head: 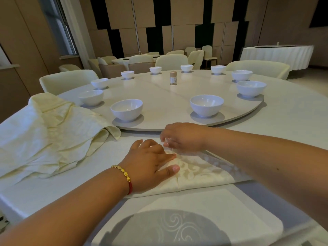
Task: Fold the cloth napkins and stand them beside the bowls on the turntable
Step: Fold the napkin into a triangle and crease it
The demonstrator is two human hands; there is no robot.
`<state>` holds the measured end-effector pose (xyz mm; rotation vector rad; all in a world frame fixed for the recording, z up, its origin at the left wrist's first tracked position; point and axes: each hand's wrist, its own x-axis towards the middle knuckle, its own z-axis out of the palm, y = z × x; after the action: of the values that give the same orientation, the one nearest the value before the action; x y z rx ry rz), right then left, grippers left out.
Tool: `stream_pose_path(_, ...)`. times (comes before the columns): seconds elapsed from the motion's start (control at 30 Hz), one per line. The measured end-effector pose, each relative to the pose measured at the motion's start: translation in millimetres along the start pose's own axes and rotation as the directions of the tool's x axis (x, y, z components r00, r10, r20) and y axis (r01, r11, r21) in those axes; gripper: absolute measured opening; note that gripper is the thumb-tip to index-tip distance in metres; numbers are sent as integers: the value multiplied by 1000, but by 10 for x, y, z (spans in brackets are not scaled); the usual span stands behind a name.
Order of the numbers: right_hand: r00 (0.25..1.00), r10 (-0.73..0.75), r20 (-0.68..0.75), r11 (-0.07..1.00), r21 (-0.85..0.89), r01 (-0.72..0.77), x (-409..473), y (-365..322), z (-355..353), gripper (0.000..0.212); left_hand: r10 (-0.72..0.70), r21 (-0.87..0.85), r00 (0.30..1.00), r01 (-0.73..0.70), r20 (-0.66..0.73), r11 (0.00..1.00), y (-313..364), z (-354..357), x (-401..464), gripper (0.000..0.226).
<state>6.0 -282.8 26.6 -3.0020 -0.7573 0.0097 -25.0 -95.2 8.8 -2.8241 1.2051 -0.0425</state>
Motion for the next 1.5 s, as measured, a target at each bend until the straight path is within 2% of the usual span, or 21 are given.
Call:
stream_pose_path(0.17,999,-45,17,998,-33,46,144,28,80,20,-13,-24,999,14,46,1000,-23,-38,-4,85)
stream_pose_path(0.3,1000,-30,-2,999,-35,30,96,62,116,31,-4,-66,993,12,119,998,-54,-120,46,78)
stream_pose_path(0.5,981,190,-44,982,-13,-191,-225,67,204,41,-67,-197,972,113,227,974,111,-167,-7,58)
stream_pose_path(0.67,946,303,-114,953,34,-301,-433,9,333,40,-60,-239,978,109,201,965,310,-40,-151,67)
stream_pose_path(0.8,911,358,-203,927,195,-321,-491,16,376,43,-82,-140,978,111,194,984,399,112,-202,71)
stream_pose_path(0.9,872,386,-302,900,333,-283,-513,4,390,42,-96,-143,981,121,170,982,401,141,-200,70)
stream_pose_path(1.03,882,341,-325,932,242,-271,-535,-28,412,43,-108,-149,983,130,151,980,399,165,-192,71)
stream_pose_path(1.2,903,374,-213,928,87,-363,-497,18,371,48,-82,-209,985,113,151,971,365,109,-177,71)
stream_pose_path(1.37,895,425,-133,905,46,-423,-468,12,321,49,-71,-339,990,108,119,934,265,10,-167,70)
stream_pose_path(1.43,886,449,-118,892,-1,-452,-466,-22,303,46,-54,-306,991,89,121,948,263,57,-184,76)
stream_pose_path(1.47,875,452,-172,886,-27,-463,-467,-36,296,43,-44,-265,991,75,123,961,274,92,-197,77)
stream_pose_path(1.5,851,430,-301,888,-27,-459,-473,-60,291,41,-38,-227,992,65,123,972,288,121,-203,75)
